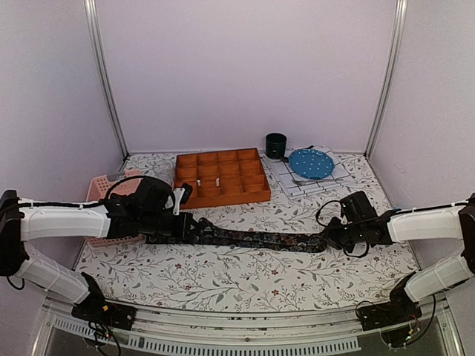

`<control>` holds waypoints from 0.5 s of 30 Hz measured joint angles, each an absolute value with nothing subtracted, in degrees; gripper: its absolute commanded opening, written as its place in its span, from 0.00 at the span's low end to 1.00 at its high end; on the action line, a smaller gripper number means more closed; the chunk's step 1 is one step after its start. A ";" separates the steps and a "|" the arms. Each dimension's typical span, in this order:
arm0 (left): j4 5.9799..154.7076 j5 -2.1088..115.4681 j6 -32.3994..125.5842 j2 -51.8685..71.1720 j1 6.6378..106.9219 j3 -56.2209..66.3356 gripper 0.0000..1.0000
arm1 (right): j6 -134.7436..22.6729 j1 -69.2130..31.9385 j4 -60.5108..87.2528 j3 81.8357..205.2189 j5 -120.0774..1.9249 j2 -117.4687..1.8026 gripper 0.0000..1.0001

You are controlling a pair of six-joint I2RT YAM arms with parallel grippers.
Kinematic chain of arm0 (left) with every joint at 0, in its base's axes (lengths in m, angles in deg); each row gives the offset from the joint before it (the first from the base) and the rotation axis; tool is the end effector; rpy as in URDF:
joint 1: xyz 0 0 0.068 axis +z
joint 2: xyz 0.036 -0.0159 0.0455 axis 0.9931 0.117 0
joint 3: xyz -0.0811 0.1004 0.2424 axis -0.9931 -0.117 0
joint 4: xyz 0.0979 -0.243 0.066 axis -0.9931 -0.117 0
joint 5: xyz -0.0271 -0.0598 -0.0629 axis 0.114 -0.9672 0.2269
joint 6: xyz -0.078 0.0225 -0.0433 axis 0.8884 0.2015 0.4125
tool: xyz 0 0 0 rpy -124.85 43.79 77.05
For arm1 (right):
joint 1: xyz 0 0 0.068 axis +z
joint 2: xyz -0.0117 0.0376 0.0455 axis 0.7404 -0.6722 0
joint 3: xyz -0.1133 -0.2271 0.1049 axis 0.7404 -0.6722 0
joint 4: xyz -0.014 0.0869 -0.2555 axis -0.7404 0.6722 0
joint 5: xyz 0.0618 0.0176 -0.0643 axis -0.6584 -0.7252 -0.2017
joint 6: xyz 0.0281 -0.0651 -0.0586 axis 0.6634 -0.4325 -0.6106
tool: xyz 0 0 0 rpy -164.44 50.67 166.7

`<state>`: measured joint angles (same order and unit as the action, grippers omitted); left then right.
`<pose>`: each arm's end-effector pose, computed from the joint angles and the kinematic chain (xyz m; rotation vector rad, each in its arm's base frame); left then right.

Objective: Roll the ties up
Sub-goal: Flatten out the tie at the center of the board.

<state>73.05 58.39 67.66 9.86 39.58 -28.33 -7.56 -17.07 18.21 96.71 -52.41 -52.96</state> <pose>0.2172 -0.2205 0.1621 0.2964 2.4200 -0.7800 0.2293 0.1378 0.1003 0.5487 2.5524 0.6150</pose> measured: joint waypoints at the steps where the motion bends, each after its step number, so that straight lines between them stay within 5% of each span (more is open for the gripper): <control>1: 72.96 58.42 67.66 9.84 39.51 -28.28 0.32 | -7.85 -17.07 18.82 96.76 -51.45 -52.30 0.00; 4: 72.76 58.35 67.77 9.47 39.07 -27.82 0.73 | -9.95 -17.07 23.91 97.72 -48.12 -44.83 0.00; 6: 72.70 58.44 67.83 8.81 38.70 -27.39 0.84 | -12.02 -17.07 28.44 101.52 -45.50 -38.27 0.00; 15: 72.85 61.43 67.59 6.60 37.00 -23.21 0.85 | -21.62 -17.07 39.10 122.48 -38.20 -27.01 0.00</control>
<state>72.85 61.43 67.59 6.60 37.00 -23.21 -21.62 -17.07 39.10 122.48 -38.20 -27.01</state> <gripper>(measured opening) 0.873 0.023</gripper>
